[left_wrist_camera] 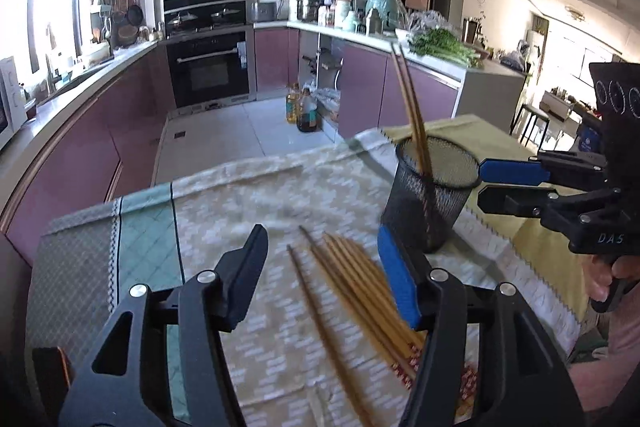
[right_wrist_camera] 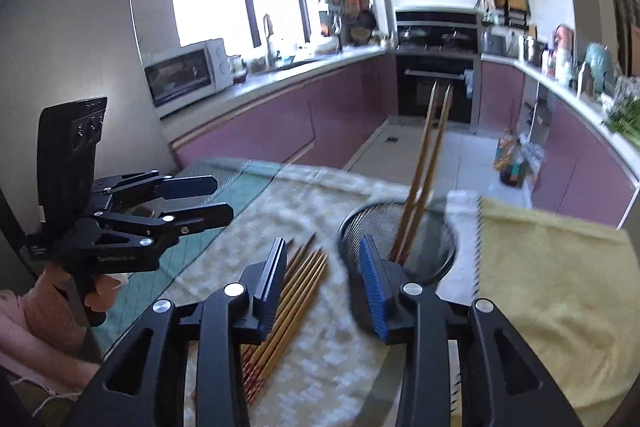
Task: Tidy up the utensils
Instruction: 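Drop the chopstick into the mesh cup and open the right gripper, then move the right gripper back to the chopsticks and close on one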
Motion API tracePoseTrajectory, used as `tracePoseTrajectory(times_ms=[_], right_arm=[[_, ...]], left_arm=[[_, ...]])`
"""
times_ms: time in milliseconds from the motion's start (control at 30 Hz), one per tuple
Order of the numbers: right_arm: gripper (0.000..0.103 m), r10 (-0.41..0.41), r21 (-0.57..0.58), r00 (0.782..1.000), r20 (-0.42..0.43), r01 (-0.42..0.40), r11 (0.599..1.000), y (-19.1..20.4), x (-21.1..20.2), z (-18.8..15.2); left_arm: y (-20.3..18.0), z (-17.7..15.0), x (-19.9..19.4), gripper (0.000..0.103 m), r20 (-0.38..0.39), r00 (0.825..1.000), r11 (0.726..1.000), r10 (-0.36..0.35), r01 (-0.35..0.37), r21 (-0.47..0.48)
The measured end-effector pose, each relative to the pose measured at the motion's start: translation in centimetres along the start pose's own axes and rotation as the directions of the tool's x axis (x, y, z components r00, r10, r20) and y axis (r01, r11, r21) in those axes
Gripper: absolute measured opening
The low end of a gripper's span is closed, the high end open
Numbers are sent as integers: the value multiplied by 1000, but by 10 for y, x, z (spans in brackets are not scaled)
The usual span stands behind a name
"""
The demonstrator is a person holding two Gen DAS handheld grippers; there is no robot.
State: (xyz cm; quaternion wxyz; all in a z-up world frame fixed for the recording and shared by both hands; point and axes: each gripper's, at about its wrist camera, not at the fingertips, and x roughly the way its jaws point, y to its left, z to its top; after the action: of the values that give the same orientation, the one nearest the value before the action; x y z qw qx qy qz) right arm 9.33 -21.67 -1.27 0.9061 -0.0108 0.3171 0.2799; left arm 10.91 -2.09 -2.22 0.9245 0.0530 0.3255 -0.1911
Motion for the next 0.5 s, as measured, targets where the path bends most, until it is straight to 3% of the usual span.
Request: tracePoseTrajectory(times_ms=[200,500], right_arm=[[36,10,52,992,-129,-3,999,2,39,-28],[34,4,76,979,-202,11,997,10,64,-47]], left_arm=[[8,-47,32,53,-166,986,1000,6,-8,-9],[10,-64,59,44,-243,970,1000,7,-11,-18]])
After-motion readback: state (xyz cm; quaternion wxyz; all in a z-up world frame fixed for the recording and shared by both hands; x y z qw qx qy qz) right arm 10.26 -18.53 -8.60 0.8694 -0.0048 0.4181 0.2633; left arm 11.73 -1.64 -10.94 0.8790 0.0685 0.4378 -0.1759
